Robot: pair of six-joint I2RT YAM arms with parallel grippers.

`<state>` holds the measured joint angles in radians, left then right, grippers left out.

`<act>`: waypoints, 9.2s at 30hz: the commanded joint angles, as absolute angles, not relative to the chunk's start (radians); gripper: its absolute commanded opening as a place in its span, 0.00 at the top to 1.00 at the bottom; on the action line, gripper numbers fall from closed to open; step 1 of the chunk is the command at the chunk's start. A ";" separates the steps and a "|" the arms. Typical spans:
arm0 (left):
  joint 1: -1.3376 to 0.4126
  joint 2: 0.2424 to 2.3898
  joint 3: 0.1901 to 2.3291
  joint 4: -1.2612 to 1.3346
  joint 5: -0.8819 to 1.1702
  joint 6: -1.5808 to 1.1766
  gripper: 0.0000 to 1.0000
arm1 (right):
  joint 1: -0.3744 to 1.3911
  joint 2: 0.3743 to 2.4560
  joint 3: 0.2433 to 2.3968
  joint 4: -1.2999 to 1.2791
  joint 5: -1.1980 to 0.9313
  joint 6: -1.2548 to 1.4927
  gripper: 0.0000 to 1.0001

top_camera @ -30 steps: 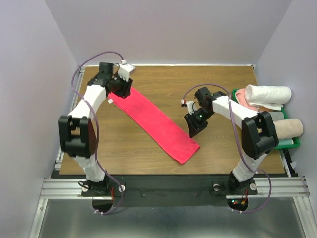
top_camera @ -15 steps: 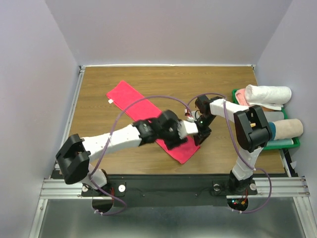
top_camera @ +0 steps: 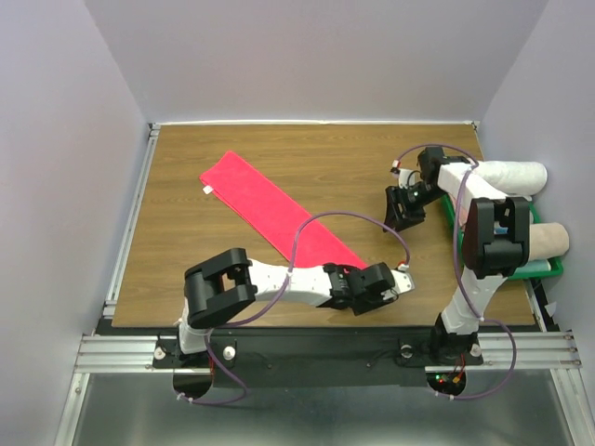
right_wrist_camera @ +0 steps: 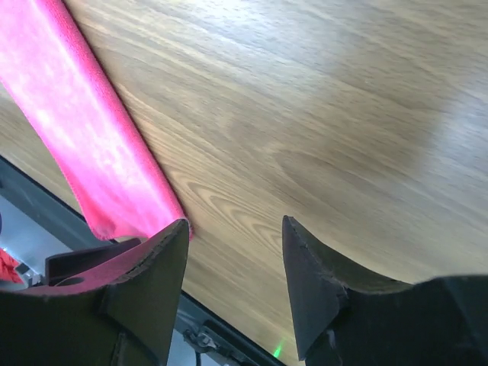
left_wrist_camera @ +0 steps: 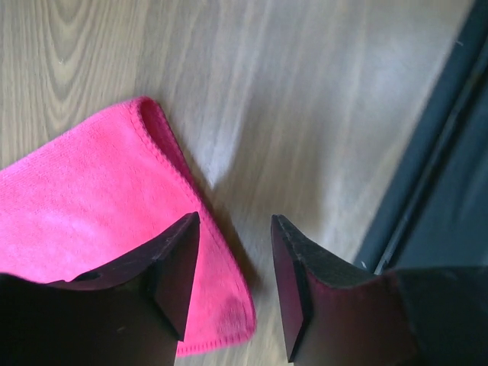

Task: Roll the towels
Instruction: Fold the towel, then roll the towel

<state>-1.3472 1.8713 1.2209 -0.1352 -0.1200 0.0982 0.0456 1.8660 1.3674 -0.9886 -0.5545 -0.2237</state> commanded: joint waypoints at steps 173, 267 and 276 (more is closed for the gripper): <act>-0.347 1.718 1.256 -0.446 0.701 0.567 0.42 | -0.041 1.888 1.344 -1.069 -0.632 -0.374 0.42; -0.310 2.306 2.028 -0.327 0.534 0.163 0.43 | 0.525 1.677 1.190 -0.629 -0.916 -0.109 0.66; -0.161 1.830 1.671 -0.094 0.607 0.186 0.01 | 0.535 1.828 1.368 -0.447 -0.940 0.102 0.61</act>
<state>-0.1829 2.0499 1.7432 -0.2321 0.5465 0.1730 0.5175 1.7565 1.3083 -0.5945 -0.9138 -0.0292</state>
